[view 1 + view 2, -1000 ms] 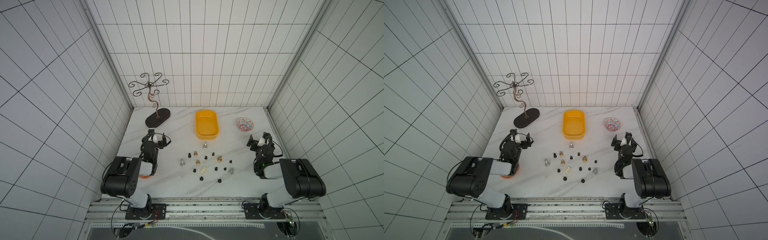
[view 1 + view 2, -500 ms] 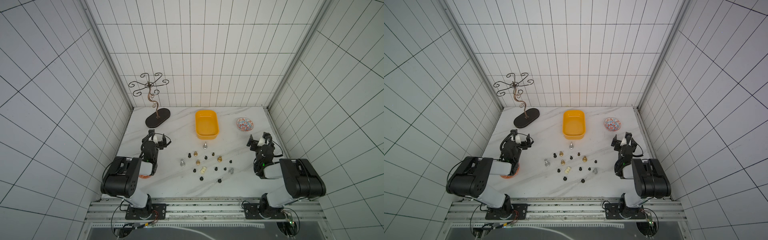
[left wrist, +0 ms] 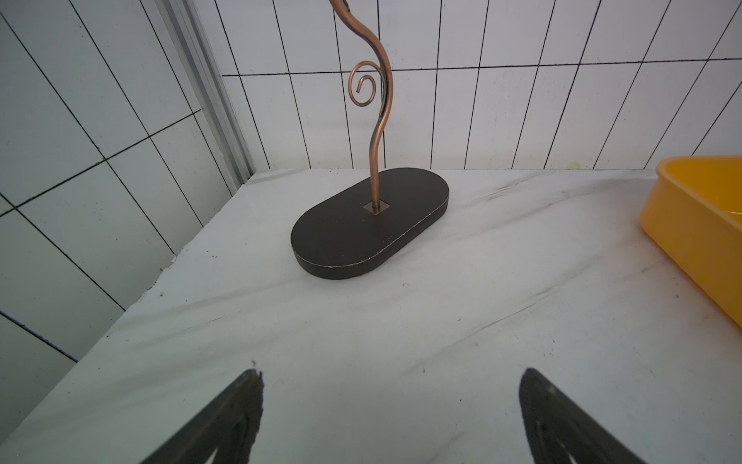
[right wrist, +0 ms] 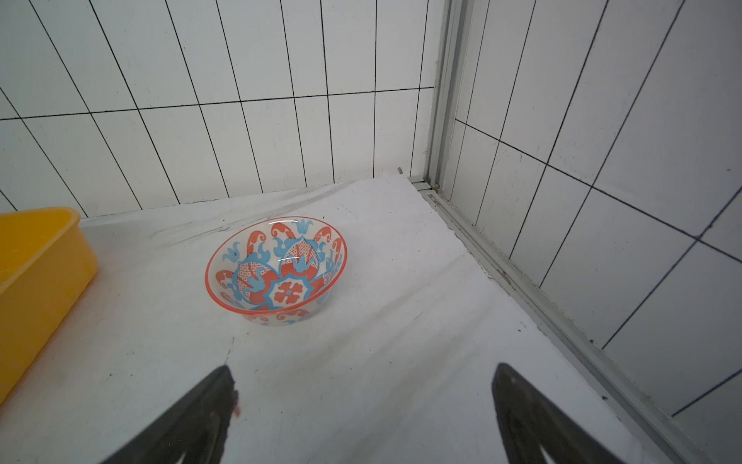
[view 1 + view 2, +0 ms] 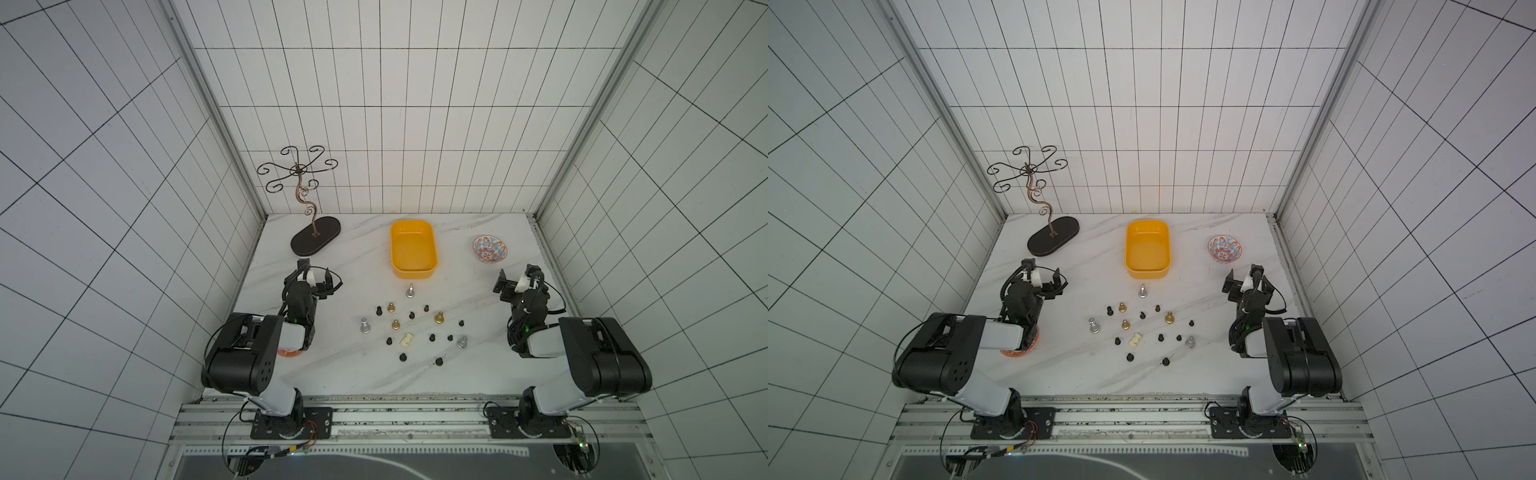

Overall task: Put the chess pieces into the storage box
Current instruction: Pick up the chess piece at the center of the board.

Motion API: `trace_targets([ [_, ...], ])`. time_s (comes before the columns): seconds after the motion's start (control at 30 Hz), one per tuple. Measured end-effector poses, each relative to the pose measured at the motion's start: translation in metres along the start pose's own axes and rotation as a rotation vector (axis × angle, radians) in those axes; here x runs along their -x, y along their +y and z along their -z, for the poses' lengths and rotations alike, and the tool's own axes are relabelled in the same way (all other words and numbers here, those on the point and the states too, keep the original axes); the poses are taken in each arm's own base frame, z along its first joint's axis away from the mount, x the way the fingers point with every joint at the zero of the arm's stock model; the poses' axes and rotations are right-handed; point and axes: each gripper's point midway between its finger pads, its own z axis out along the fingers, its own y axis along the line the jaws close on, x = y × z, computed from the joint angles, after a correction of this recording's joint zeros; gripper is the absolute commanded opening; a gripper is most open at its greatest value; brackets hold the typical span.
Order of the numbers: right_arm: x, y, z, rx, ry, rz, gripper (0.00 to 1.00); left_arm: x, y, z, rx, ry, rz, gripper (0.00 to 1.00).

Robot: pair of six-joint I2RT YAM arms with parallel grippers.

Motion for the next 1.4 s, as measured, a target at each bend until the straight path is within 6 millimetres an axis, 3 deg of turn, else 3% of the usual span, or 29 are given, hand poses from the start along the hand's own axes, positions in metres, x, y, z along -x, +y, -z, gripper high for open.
trace_targets([
  [0.17,0.001,0.005,0.004,0.003,0.021,0.034,0.96,0.002,0.003,0.001,0.020,-0.002,0.007,0.97],
  [0.27,0.010,0.020,0.007,0.032,0.066,0.073,0.96,0.016,0.007,0.005,0.036,0.009,0.024,0.97],
  [0.43,0.061,0.062,0.002,0.128,0.101,0.083,0.96,0.107,-0.009,0.023,-0.047,-0.084,0.106,0.97],
  [0.53,0.081,0.087,0.008,0.222,0.138,0.072,0.94,0.139,-0.040,0.049,-0.155,-0.130,0.137,0.97],
  [0.6,0.083,0.102,0.014,0.285,0.181,0.072,0.91,0.134,-0.064,0.060,-0.227,-0.095,0.140,0.97],
  [0.67,0.076,0.119,0.023,0.360,0.245,0.075,0.87,0.116,-0.087,0.068,-0.288,-0.013,0.138,0.97],
  [0.87,0.028,0.160,0.060,0.555,0.480,0.106,0.71,0.065,-0.129,0.093,-0.389,0.184,0.175,0.97],
  [1.17,-0.022,0.200,0.112,0.721,0.677,0.185,0.50,0.027,-0.159,0.125,-0.463,0.313,0.234,0.97],
  [1.4,-0.046,0.216,0.137,0.776,0.754,0.258,0.48,0.018,-0.159,0.139,-0.465,0.333,0.257,0.97],
])
